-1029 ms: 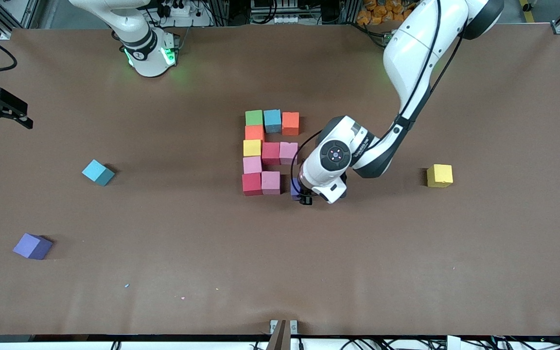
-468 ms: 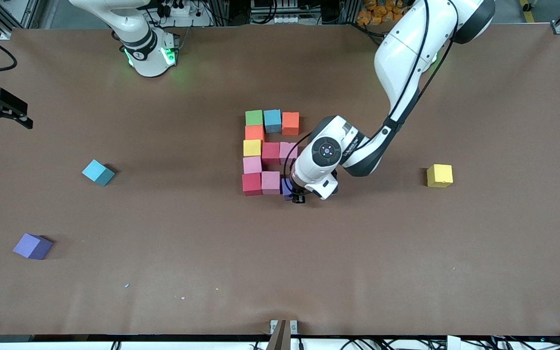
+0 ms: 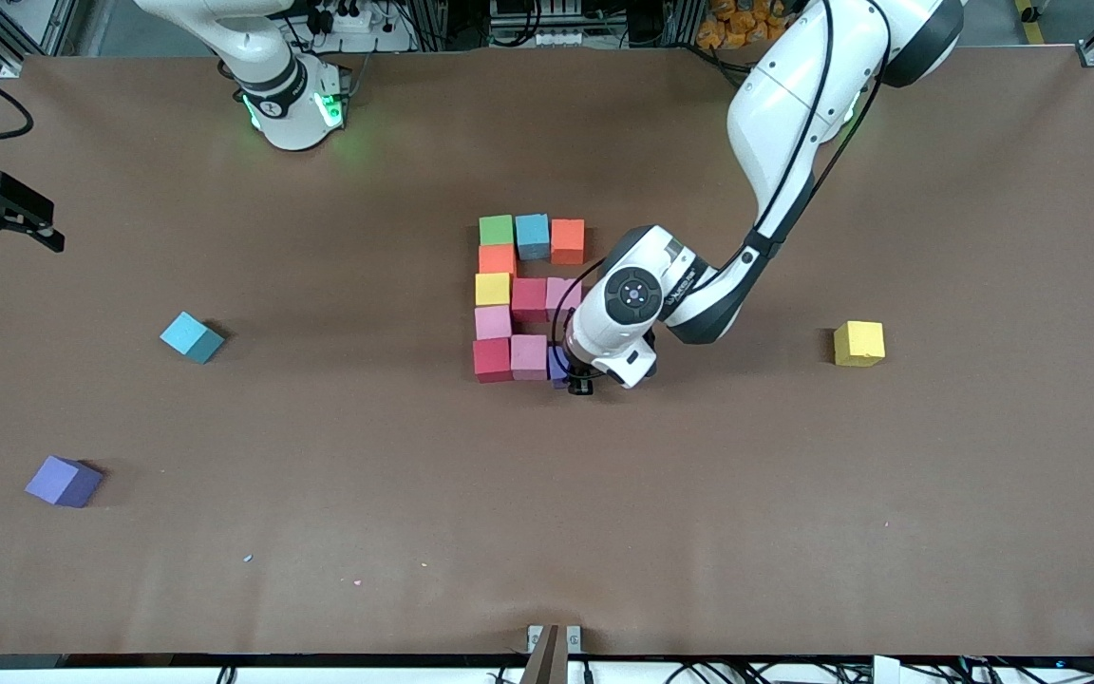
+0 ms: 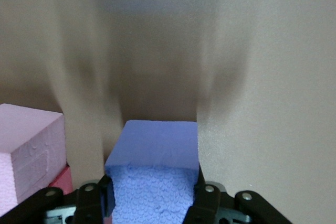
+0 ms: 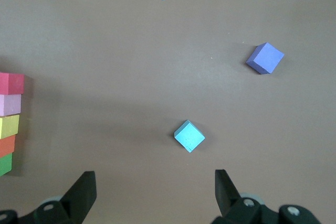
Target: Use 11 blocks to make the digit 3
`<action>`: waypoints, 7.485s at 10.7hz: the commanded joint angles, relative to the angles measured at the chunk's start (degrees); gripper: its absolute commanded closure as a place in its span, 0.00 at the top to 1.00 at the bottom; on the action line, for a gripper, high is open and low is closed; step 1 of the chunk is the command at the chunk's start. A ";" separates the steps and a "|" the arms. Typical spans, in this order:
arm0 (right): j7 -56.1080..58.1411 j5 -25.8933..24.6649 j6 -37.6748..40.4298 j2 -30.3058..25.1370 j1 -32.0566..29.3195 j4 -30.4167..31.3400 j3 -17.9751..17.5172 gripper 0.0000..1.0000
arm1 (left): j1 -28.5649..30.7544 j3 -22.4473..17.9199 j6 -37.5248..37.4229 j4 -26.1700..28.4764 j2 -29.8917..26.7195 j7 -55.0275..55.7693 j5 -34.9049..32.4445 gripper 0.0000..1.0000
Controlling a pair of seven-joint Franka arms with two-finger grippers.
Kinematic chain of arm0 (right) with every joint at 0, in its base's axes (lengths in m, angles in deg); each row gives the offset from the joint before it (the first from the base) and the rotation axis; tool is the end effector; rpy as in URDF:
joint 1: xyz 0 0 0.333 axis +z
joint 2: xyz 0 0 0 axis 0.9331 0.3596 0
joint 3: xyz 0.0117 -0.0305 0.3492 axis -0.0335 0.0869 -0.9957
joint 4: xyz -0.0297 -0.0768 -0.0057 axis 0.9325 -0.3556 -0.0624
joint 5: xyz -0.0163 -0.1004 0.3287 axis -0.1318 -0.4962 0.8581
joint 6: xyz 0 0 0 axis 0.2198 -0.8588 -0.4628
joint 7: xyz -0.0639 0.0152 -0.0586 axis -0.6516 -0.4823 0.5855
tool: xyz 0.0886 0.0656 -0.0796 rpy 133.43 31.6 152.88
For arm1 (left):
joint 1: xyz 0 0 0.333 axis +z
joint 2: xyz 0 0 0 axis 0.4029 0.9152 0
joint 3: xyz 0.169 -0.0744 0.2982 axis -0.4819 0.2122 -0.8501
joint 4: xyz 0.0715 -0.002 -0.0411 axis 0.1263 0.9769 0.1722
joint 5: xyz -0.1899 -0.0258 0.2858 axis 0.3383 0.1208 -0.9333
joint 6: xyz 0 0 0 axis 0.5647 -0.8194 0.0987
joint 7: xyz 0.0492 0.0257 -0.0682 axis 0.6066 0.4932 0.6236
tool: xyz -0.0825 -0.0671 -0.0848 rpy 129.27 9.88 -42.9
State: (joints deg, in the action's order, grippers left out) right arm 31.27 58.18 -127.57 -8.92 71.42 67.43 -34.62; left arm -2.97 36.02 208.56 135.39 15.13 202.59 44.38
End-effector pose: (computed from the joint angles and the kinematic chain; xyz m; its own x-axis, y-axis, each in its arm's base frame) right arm 0.4883 -0.0429 0.6356 0.9791 0.1965 0.0532 0.1971 -0.9803 -0.0077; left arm 0.5431 -0.4598 0.2314 -0.0841 0.9734 -0.2130 0.9945 0.0687 -0.0784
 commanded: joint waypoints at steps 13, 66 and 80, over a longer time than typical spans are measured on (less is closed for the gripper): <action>-0.61 -0.90 1.06 0.85 -0.91 -1.62 -0.69 1.00 | -1.22 -0.49 -0.83 1.51 -0.93 -0.86 0.65 0.00; 0.01 -0.72 4.40 1.03 -1.35 -1.70 -0.69 1.00 | 25.50 -6.64 -41.70 3.26 -43.29 -123.99 -1.28 1.00; -7.20 -0.72 4.14 1.11 -1.44 -2.49 -0.69 1.00 | 22.86 -11.13 -46.00 4.67 -46.99 -127.77 -1.11 1.00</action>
State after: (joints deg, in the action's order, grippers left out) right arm 24.59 58.15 -124.26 -8.42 71.01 66.24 -34.53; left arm 20.51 25.54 163.69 140.00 -30.49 75.78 44.04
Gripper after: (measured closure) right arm 0.000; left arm 0.000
